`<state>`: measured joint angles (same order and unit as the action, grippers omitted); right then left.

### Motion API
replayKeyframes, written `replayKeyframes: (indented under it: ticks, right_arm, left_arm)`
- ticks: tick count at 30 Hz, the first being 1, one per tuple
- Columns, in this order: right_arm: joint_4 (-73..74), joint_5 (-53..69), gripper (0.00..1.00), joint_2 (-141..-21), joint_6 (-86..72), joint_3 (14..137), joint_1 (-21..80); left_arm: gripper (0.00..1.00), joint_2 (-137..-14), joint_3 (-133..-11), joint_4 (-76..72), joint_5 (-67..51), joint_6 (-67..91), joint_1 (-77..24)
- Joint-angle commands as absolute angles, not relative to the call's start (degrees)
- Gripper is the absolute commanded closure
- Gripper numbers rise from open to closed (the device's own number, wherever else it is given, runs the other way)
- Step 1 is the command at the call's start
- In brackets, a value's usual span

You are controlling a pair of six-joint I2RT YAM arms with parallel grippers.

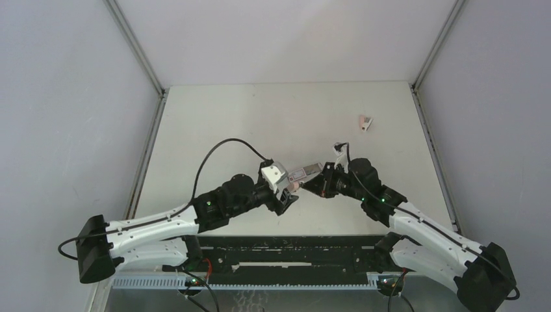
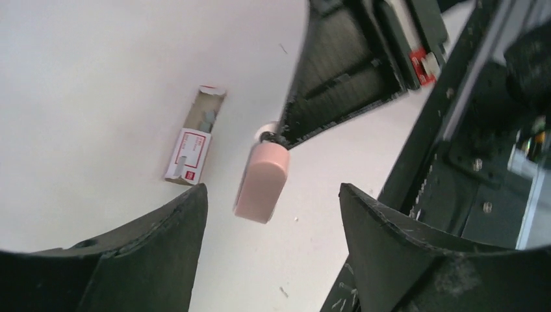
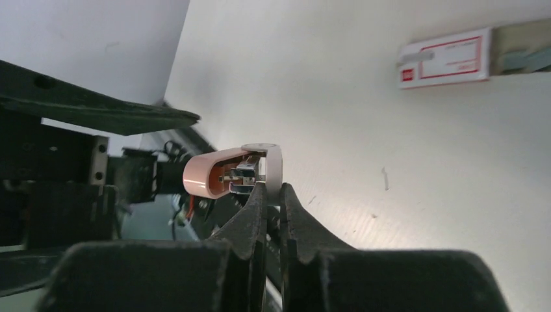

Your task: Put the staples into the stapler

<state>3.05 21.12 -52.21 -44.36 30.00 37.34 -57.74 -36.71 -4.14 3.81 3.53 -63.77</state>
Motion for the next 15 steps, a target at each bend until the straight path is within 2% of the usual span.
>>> replayKeyframes:
  ticks: [1, 8, 15]
  right_arm:
    - [-0.50, 2.84, 1.00, -48.14, -42.26, 28.92, 41.26]
    - [-1.75, -13.98, 1.00, -48.09, -40.53, 28.89, 49.78]
    - [-1.49, -18.27, 1.00, -48.36, -40.26, 28.90, 52.61]
  left_arm:
    - [0.21, -56.01, -40.64, -9.67, 15.20, 17.01, -63.98]
    - [0.16, -62.10, -45.08, -5.24, 19.95, 35.94, -62.67]
    - [0.17, -68.17, -45.78, -6.11, 14.69, 40.94, -59.86]
